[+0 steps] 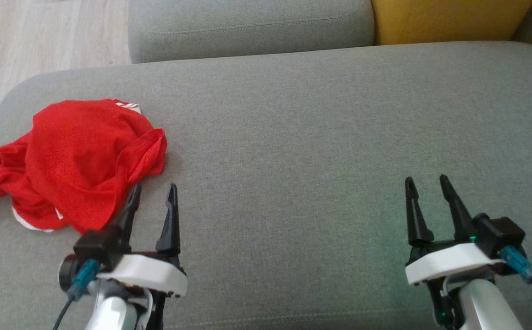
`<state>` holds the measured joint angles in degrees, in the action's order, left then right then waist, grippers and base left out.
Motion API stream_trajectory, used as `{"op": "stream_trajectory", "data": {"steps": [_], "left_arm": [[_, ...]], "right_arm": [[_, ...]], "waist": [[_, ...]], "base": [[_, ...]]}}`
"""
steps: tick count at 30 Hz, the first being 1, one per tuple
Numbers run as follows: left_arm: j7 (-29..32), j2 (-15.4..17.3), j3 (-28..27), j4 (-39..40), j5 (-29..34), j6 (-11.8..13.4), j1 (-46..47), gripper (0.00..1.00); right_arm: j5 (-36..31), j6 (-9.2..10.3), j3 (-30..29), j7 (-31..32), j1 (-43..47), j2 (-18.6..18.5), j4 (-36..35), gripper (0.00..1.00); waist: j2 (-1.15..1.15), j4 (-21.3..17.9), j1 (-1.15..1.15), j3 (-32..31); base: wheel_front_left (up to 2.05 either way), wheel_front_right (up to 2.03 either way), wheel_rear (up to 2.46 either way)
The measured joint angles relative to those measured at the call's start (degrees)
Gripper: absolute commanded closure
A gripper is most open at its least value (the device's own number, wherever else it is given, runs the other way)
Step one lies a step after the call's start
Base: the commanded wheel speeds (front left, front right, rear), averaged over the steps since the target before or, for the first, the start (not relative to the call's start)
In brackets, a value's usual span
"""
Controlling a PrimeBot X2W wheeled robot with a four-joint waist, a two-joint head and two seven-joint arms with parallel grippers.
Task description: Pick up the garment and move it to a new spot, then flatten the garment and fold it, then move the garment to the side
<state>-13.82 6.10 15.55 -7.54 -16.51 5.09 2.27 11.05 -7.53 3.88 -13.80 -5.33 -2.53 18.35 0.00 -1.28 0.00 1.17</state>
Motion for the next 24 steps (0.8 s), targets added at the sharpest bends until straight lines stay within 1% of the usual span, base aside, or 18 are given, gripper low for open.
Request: {"op": "stream_trajectory", "data": {"steps": [3,7,10,13,17,24], "left_arm": [[-0.5,-1.5,-2.1,-2.5,1.0,-2.1,-0.5,0.00],[-0.5,-2.8,-4.9,-4.6,0.6,-4.9,-0.6,0.00],[-0.5,-2.9,-6.1,-4.9,1.1,-6.1,-0.6,0.00],[-0.5,-3.1,-6.9,-5.4,2.2,-6.6,-0.6,0.00],[-0.5,-3.3,-7.0,-5.8,3.0,-6.6,-0.6,0.00],[-0.5,-3.4,-7.2,-5.7,3.3,-5.5,-0.5,0.00]], "right_arm": [[2.0,0.00,0.9,-0.4,-0.4,0.0,1.9,0.00],[3.6,0.00,1.4,-0.4,-1.5,0.0,3.0,0.00],[3.5,0.00,1.4,-0.4,-2.1,0.0,3.2,0.00],[3.2,0.00,1.4,-0.4,-2.3,0.0,3.3,0.00],[2.5,0.00,1.5,-0.4,-2.3,0.0,3.3,0.00],[1.9,0.00,3.0,-0.4,-2.3,0.0,2.7,0.00]], "waist": [[0.00,-0.1,0.00,0.0],[0.00,-0.4,0.00,0.0],[0.00,-0.4,0.00,0.0],[0.00,-0.2,0.00,-0.1],[0.00,0.4,0.00,0.1],[0.00,3.6,0.00,0.4]], "base": [[0.00,0.00,0.00],[0.00,0.00,0.00],[0.00,0.00,0.00],[0.00,0.00,0.00],[0.00,0.00,0.00],[0.00,0.00,0.00]]}}
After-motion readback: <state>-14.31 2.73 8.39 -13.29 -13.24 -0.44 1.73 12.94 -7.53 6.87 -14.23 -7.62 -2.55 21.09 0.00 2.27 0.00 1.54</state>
